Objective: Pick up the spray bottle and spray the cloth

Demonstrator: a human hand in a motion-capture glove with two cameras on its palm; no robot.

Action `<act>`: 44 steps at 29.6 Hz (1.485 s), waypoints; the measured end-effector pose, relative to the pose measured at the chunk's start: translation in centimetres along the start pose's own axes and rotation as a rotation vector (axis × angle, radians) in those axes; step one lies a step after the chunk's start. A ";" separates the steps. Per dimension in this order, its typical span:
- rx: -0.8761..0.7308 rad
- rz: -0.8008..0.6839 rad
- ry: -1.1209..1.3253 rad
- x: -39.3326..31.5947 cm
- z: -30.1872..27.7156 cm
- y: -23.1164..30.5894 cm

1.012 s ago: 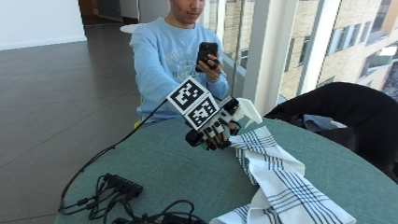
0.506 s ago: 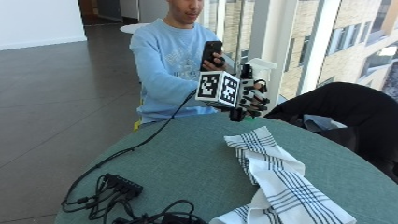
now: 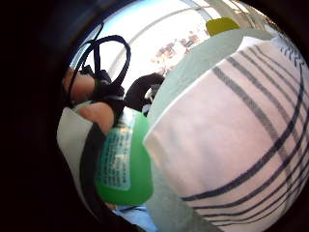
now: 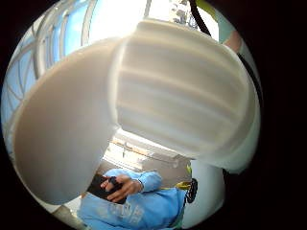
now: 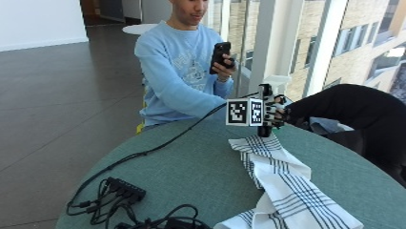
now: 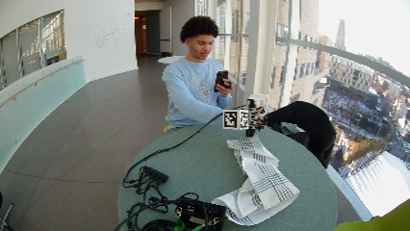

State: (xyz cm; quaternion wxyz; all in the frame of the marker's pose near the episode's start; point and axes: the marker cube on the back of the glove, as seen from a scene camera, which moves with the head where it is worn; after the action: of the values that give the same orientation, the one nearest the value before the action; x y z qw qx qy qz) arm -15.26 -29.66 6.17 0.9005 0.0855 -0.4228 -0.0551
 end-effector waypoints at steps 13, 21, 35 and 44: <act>-0.034 0.025 -0.004 2.9 3.4 0.8; -0.010 0.026 -0.012 3.2 3.3 0.8; -0.024 -0.012 -0.044 2.1 2.2 1.9; -0.009 -0.029 0.030 0.7 -2.8 4.6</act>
State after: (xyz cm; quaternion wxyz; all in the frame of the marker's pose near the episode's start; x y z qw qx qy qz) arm -12.50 -24.96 5.89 0.9063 0.0885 -0.4075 -0.0687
